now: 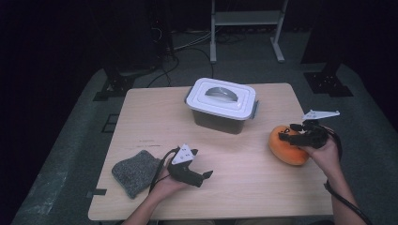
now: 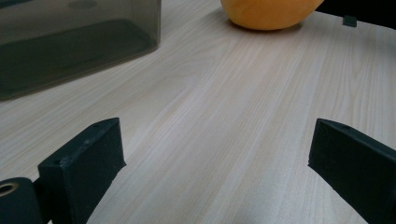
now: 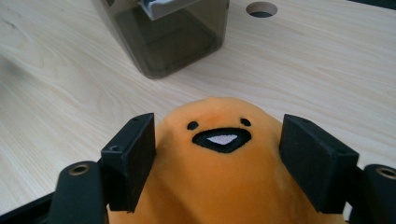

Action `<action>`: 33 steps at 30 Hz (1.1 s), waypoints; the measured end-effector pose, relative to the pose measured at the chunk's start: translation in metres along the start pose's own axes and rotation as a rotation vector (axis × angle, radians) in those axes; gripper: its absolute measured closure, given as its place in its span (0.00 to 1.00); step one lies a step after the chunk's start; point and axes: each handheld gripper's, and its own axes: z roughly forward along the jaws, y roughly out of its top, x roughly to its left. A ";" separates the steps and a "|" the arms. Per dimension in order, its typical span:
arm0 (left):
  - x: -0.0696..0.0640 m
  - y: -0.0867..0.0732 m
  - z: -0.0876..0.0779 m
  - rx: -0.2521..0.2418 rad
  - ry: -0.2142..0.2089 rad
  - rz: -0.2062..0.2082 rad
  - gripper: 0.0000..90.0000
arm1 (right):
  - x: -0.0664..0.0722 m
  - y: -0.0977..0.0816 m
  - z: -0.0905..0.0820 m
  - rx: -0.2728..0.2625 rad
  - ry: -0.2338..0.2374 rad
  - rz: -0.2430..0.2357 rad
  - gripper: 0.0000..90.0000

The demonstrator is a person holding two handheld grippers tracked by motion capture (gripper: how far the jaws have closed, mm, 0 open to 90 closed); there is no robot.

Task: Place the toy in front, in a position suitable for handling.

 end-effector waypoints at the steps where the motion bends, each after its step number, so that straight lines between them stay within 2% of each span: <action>1: 0.000 0.000 0.000 0.001 -0.001 0.001 0.03 | 0.000 0.000 0.000 0.000 0.000 0.000 0.31; 6: -0.001 0.001 0.001 0.000 -0.004 0.004 0.03 | 0.001 -0.009 0.013 0.025 0.010 0.016 0.38; 7: -0.001 0.001 0.001 0.001 -0.005 0.005 0.03 | 0.005 -0.011 0.017 0.030 0.006 0.001 0.43; 8: -0.001 0.001 0.001 0.001 -0.005 0.005 0.03 | 0.005 -0.011 0.017 0.030 0.006 0.001 0.43; 10: -0.001 0.001 0.001 0.001 -0.006 0.008 0.03 | 0.009 -0.011 0.019 0.034 -0.006 -0.012 0.53; 13: -0.001 0.002 0.001 -0.001 -0.005 0.011 0.03 | 0.015 -0.010 0.016 0.044 -0.016 -0.009 0.67; 17: 0.002 0.003 0.001 -0.001 -0.001 0.011 0.03 | 0.015 -0.010 0.012 0.027 -0.014 0.002 0.71; 19: 0.003 0.004 0.001 -0.008 0.001 0.005 0.03 | 0.017 -0.008 0.001 -0.012 -0.015 0.006 0.73; 20: 0.003 0.004 0.001 -0.008 0.001 0.005 0.03 | 0.017 -0.008 0.001 -0.012 -0.015 0.006 0.73; 23: 0.004 0.005 0.001 -0.009 0.002 0.006 0.03 | 0.025 -0.005 -0.009 -0.056 0.035 0.014 0.74; 25: 0.005 0.006 0.000 -0.013 0.004 0.007 0.03 | 0.036 -0.002 -0.012 -0.049 0.056 -0.027 0.74; 28: 0.007 0.008 -0.003 -0.023 0.009 0.006 0.03 | 0.058 0.002 -0.010 -0.040 0.122 -0.077 0.74; 29: 0.009 0.009 -0.005 -0.031 0.010 0.003 0.03 | 0.074 0.005 -0.007 -0.032 0.164 -0.115 0.74; 31: 0.011 0.010 -0.008 -0.039 0.014 -0.003 0.03 | 0.087 0.009 -0.004 -0.034 0.196 -0.140 0.74; 32: 0.013 0.011 -0.010 -0.045 0.017 -0.003 0.03 | 0.087 0.009 -0.004 -0.034 0.196 -0.140 0.74; 33: 0.015 0.012 -0.014 -0.056 0.016 -0.006 0.03 | 0.093 0.011 -0.002 -0.033 0.219 -0.148 0.73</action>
